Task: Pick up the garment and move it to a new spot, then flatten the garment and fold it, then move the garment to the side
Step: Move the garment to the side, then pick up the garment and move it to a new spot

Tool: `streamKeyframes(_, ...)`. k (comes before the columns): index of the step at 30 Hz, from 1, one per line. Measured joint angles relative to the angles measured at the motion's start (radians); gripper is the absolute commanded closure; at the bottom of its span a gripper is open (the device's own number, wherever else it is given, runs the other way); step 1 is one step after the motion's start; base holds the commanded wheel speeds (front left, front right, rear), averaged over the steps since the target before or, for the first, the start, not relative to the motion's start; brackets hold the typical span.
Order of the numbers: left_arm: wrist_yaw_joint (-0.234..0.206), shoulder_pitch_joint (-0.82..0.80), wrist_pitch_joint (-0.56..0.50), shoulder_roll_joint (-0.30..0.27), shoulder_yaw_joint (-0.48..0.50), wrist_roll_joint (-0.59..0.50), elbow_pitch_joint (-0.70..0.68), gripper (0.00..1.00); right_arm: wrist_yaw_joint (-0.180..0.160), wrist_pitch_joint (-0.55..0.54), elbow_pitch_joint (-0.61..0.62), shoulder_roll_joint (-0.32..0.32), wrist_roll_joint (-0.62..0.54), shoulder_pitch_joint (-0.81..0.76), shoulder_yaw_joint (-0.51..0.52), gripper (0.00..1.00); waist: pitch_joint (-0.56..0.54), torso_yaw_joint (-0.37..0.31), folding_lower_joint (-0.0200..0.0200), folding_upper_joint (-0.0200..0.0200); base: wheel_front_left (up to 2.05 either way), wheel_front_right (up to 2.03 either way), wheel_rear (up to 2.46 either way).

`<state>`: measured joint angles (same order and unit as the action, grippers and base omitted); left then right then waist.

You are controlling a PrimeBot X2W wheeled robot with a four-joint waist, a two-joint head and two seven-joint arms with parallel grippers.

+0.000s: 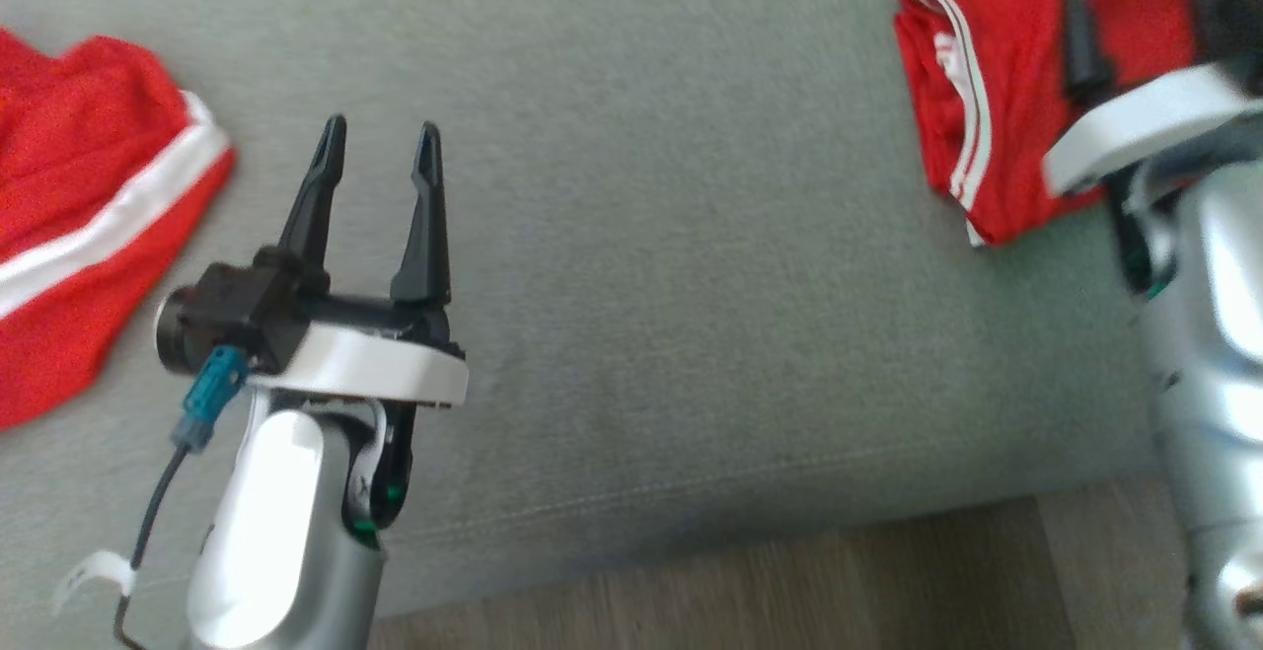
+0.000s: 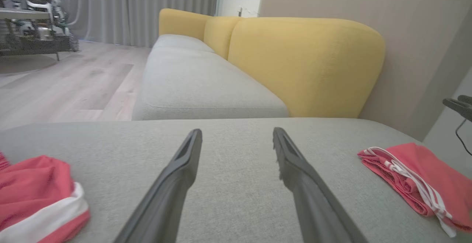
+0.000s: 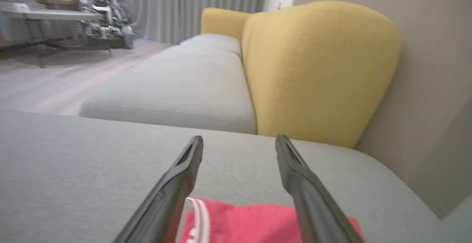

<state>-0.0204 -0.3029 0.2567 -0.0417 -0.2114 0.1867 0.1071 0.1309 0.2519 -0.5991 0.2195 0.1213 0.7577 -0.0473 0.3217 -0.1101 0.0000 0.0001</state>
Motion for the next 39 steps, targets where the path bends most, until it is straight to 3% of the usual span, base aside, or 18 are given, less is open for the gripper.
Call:
streamKeyframes(18,-0.024,0.169,0.0,-0.001,-0.002,0.019,0.029,0.0,0.0,0.0,0.18,-0.148,0.051,-0.371,-0.053,0.0,-0.183,0.112,0.0,0.0,0.0,0.0,0.0)
streamKeyframes(28,-0.025,0.245,0.0,-0.001,-0.03,0.029,0.027,0.0,0.0,0.001,0.278,-0.157,0.041,-0.544,-0.045,0.0,-0.241,0.115,-0.0001,0.0,0.0,0.0,0.0)
streamKeyframes(39,-0.034,0.251,0.0,-0.002,-0.031,0.029,0.021,0.0,0.0,0.001,0.303,-0.158,0.049,-0.566,-0.047,0.0,-0.246,0.106,-0.0001,0.0,0.0,0.0,0.0)
